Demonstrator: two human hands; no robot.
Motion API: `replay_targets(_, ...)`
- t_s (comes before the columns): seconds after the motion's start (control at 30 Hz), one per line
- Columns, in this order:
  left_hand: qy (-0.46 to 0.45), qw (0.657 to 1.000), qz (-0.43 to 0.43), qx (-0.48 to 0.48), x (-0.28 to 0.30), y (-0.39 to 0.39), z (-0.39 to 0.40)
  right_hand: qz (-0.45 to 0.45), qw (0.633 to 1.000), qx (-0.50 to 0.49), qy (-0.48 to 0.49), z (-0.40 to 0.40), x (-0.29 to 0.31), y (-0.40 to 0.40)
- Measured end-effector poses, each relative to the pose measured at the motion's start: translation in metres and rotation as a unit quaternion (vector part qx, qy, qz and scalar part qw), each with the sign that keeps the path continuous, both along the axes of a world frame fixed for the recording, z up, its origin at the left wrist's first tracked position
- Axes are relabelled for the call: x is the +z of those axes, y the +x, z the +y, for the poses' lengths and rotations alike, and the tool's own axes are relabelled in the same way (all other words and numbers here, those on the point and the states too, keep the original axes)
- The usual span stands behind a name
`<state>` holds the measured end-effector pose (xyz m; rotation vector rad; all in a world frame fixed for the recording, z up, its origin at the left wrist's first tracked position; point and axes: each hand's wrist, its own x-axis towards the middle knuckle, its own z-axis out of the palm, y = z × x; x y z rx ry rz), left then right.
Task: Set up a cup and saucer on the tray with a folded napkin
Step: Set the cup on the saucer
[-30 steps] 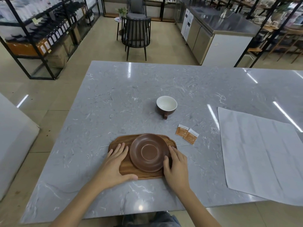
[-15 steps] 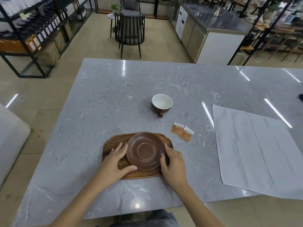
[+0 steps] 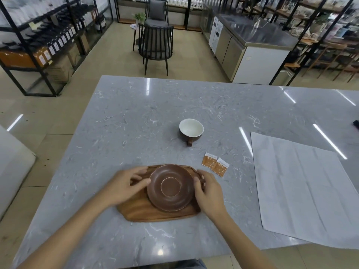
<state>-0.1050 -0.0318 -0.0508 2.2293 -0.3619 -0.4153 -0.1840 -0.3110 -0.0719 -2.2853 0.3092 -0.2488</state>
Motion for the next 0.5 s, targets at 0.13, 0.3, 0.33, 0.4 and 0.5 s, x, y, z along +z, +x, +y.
replay_targets(0.13, 0.026, 0.999, -0.042, 0.000, 0.033, 0.066, -0.011, -0.007, 1.000, -0.014, 0.024, -0.028, 0.023, 0.049)
replay_targets(0.3, 0.070, 0.993, -0.065, -0.062, 0.048, 0.126, -0.057, 0.030, 0.998, -0.037, 0.033, -0.040, 0.031, 0.096)
replay_targets(0.33, 0.072, 0.993, -0.059, -0.076, 0.047, 0.135, -0.067, 0.038, 0.998, -0.039, 0.040, -0.038, 0.028, 0.102)
replay_targets(0.4, 0.075, 0.991, -0.040, -0.103, 0.045, 0.149, -0.083, 0.053, 0.996, -0.047, 0.062, -0.034, 0.022, 0.111)
replay_targets(0.5, 0.099, 0.984, -0.026, -0.146, 0.041, 0.170, -0.102, 0.072, 0.991, -0.059, 0.092, -0.027, 0.012, 0.120)
